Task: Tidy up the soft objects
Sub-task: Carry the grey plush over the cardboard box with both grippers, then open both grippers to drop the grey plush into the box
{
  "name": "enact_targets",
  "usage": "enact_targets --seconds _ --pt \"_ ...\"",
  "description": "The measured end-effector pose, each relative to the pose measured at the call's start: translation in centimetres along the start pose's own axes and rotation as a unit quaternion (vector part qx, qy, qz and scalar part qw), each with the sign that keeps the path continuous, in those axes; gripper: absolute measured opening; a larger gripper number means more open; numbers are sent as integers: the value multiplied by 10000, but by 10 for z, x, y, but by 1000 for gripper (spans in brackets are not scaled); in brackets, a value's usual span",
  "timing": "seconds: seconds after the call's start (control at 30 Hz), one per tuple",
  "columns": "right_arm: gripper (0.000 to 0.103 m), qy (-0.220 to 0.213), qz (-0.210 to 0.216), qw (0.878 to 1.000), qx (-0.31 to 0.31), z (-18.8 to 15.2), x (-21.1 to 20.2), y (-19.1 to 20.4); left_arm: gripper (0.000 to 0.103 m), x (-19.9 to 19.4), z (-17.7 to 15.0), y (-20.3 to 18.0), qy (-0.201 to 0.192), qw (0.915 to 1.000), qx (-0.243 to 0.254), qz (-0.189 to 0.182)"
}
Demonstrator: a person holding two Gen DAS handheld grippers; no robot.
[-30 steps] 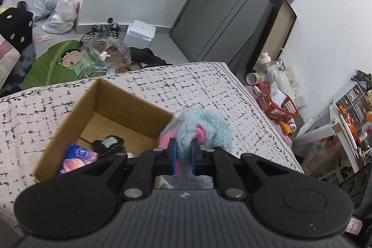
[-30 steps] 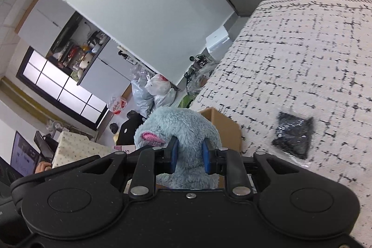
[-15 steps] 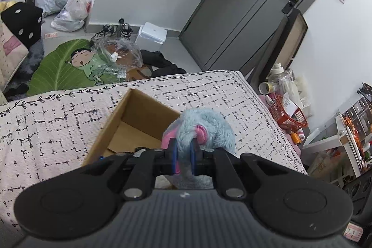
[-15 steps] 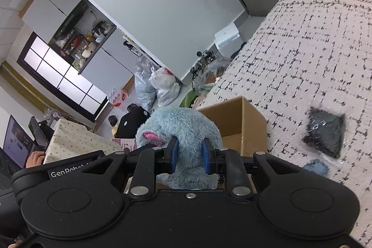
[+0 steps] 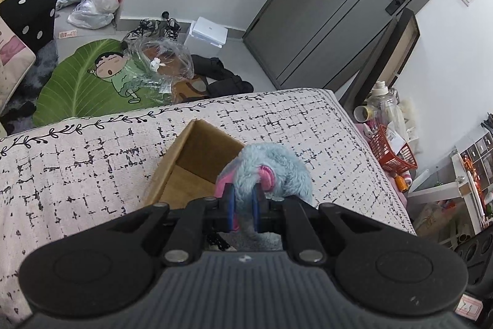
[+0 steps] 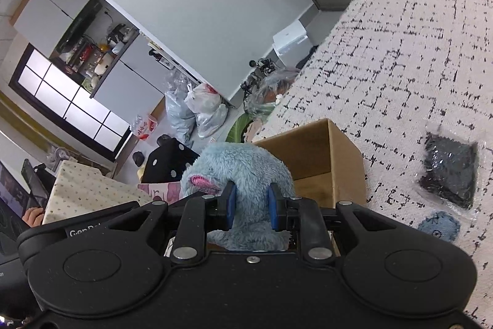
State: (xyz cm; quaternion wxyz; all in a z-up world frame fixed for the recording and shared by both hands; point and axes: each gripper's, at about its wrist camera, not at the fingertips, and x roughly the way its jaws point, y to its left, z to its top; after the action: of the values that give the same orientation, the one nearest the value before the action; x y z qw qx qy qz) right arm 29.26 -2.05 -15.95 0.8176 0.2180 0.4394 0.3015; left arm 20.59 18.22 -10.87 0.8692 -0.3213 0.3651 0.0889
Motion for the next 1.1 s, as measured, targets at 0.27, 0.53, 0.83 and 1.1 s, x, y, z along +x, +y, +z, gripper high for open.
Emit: enact_targets --seconds 0.27,0.53,0.83,1.1 --pt "22 208 6 9996 166 3 22 -4 10 19 8 11 166 9997 -35 161" --pt "31 440 52 9984 340 4 31 -4 15 25 21 16 203 9964 44 816" --pt "45 273 -345 9984 366 16 -5 -7 34 10 24 13 179 9955 42 926" --pt "72 228 -640 9973 275 18 -36 -11 50 -10 15 1 115 9948 185 996"
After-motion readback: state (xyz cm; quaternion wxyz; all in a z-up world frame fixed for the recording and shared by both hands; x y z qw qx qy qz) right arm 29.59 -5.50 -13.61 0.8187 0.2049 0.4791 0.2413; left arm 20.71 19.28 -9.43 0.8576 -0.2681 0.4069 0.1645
